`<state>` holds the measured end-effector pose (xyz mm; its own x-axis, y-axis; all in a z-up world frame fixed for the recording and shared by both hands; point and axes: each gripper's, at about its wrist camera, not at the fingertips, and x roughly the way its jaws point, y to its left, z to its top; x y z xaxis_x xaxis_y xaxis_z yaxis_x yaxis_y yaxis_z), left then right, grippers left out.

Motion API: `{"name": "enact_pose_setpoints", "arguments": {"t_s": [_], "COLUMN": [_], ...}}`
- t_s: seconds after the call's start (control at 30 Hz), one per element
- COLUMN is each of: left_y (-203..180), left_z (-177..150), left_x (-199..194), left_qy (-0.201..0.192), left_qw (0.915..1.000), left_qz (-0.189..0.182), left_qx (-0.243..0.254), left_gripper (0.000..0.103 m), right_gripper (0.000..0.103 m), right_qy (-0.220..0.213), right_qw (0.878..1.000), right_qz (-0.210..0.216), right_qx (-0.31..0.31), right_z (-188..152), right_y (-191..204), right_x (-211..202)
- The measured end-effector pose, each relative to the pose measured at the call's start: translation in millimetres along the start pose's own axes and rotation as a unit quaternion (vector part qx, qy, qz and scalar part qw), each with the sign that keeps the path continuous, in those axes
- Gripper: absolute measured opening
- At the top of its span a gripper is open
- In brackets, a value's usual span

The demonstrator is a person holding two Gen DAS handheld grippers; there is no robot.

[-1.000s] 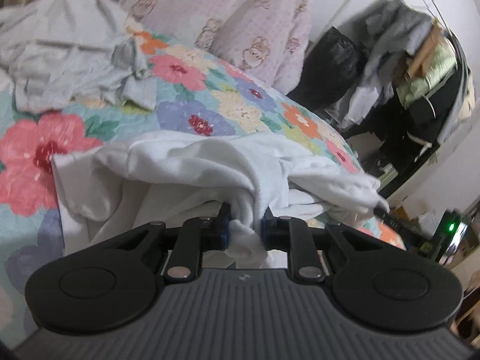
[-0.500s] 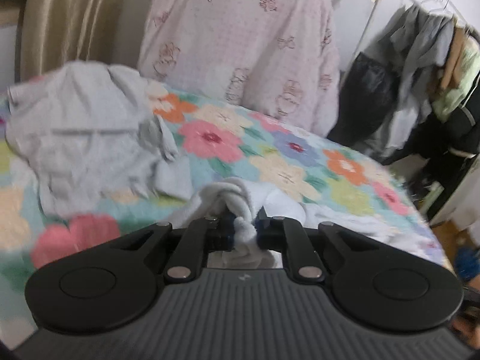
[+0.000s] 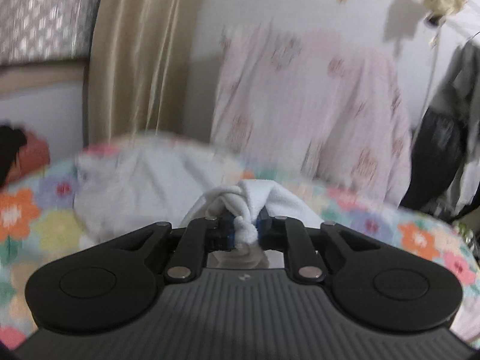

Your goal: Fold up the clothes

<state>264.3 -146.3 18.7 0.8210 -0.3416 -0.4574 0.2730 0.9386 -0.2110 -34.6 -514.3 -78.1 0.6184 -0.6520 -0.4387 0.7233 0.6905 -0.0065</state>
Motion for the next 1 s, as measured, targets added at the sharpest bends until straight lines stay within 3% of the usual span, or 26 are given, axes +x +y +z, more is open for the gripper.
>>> {"name": "enact_pose_setpoints", "arguments": {"t_s": [0.07, 0.2, 0.33, 0.4, 0.47, 0.57, 0.63, 0.8, 0.93, 0.97, 1.0], "left_y": [8, 19, 30, 26, 17, 5, 0, -7, -11, -12, -13], "left_z": [-19, -73, -124, -135, -137, -131, -131, -145, -161, -164, -167], "left_x": [13, 12, -7, -9, -15, -27, -30, -18, 0, 1, 3], "left_qy": [0.053, 0.106, 0.136, 0.164, 0.165, 0.131, 0.123, 0.168, 0.208, 0.208, 0.208], "left_qw": [0.9986, 0.9943, 0.9902, 0.9850, 0.9828, 0.9849, 0.9832, 0.9724, 0.9642, 0.9638, 0.9634], "left_qz": [0.004, -0.003, -0.029, -0.050, -0.074, -0.101, -0.122, -0.149, -0.152, -0.154, -0.153], "left_qx": [-0.001, 0.012, 0.014, 0.020, 0.037, 0.052, 0.057, 0.063, 0.062, 0.065, 0.071], "left_gripper": [0.018, 0.046, 0.047, 0.048, 0.049, 0.063, 0.067, 0.072, 0.072, 0.064, 0.030], "right_gripper": [0.017, 0.031, 0.035, 0.036, 0.038, 0.043, 0.045, 0.051, 0.060, 0.060, 0.063], "right_qy": [0.053, 0.106, 0.126, 0.122, 0.118, 0.122, 0.130, 0.160, 0.183, 0.186, 0.189], "right_qw": [0.999, 0.994, 0.991, 0.992, 0.992, 0.988, 0.984, 0.966, 0.950, 0.947, 0.944], "right_qz": [-0.008, -0.002, 0.022, 0.033, 0.044, 0.076, 0.110, 0.199, 0.254, 0.263, 0.269], "right_qx": [0.008, 0.036, 0.036, 0.032, 0.032, 0.051, 0.060, 0.045, -0.004, -0.017, -0.028], "right_z": [-2, -25, -45, -46, -46, -42, -43, -56, -72, -77, -81], "right_y": [2, 2, 7, 11, 15, 22, 28, 64, 102, 111, 119], "right_x": [17, 18, 7, 0, -4, -5, -6, -8, -12, -13, -14]}}
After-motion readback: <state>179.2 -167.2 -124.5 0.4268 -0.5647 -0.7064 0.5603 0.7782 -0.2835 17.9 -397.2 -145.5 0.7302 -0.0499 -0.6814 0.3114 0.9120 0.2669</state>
